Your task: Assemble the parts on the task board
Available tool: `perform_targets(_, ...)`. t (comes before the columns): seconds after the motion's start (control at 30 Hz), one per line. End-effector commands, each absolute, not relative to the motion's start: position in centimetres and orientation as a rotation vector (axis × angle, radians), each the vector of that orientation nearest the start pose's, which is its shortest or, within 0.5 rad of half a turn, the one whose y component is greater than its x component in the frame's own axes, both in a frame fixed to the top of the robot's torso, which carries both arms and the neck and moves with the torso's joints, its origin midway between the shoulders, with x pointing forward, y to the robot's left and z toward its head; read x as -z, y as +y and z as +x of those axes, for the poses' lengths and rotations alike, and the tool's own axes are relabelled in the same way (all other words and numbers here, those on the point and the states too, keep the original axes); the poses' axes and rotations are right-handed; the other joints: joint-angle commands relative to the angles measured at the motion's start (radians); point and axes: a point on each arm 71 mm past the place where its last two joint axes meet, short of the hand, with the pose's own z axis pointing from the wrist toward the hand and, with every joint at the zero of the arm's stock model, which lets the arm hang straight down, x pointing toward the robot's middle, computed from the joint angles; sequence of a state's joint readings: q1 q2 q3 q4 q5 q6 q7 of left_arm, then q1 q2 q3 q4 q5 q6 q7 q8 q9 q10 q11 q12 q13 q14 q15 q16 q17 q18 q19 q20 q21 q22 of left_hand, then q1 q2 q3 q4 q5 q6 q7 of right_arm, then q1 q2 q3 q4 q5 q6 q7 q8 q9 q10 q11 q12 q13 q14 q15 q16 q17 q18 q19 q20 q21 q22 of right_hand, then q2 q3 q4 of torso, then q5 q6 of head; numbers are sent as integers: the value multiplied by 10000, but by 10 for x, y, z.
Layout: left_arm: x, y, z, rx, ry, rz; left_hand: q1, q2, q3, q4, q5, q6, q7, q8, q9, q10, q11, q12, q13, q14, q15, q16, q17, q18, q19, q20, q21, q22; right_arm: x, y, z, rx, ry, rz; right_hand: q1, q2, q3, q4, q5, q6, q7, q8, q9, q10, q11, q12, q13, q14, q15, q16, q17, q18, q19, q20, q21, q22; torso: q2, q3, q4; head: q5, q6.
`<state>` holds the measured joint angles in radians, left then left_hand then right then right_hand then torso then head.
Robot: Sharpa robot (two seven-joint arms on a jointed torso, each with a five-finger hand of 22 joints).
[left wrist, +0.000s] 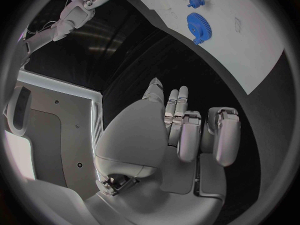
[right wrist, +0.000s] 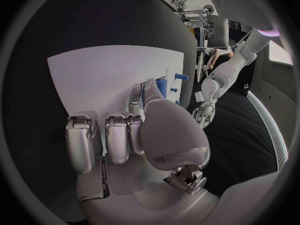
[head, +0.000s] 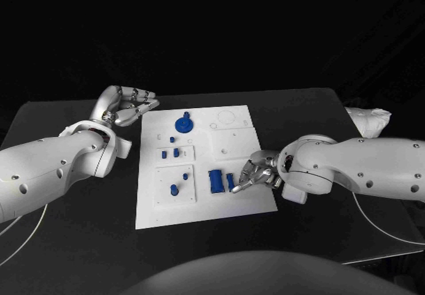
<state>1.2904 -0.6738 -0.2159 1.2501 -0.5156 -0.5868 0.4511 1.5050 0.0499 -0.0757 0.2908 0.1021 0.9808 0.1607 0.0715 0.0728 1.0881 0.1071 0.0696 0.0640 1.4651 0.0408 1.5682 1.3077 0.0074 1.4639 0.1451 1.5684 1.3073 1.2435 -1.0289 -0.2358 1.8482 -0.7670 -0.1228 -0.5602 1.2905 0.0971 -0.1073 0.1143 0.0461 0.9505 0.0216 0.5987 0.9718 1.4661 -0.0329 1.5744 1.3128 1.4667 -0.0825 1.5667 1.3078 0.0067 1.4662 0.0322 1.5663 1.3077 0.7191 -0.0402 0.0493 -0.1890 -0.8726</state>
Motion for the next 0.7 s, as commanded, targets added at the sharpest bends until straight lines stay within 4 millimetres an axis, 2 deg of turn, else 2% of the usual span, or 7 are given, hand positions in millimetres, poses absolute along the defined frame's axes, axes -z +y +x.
perform_targets(0.03, 187, 204, 531, 11170, 13609, -4446, 18, 105, -50, 15, 50, 46, -10, -53, -13, 46, 4, -19, -5, 1057, -20, 26, 2631, -74, 1069, -25, 24, 2635, 249, -221, 382, -5315, 24371, 5464, 89, 130, 43, -26, 38, 35, -28, -72, 17, 1047, -77, -36, 2580, 1041, -42, 41, 2630, -67, 1046, -60, 45, 2631, 0, -2, 1, 0, 0)
perform_targets(0.53, 187, 204, 531, 11159, 13596, -4449, 18, 105, -50, 15, 50, 46, -10, -53, -13, 46, 4, -19, -5, 1057, -20, 26, 2631, -74, 1069, -25, 24, 2635, 250, -219, 385, -5283, 24383, 5468, 25, 185, 35, 31, 37, 35, -18, -102, 22, 1047, -72, -36, 2580, 1041, -42, 41, 2630, -67, 1046, -64, 45, 2631, 0, -2, 3, -1, 0)
perform_targets(0.7, 187, 204, 531, 11159, 13597, -4450, 18, 105, -50, 15, 50, 46, -10, -53, -13, 46, 4, -19, -5, 1057, -20, 26, 2631, -74, 1069, -25, 24, 2635, 251, -218, 385, -5225, 24426, 5456, 18, 191, 34, 37, 39, 32, -18, -108, 22, 1047, -71, -36, 2580, 1041, -42, 41, 2630, -67, 1046, -64, 45, 2631, 5, -13, 0, -7, 0)
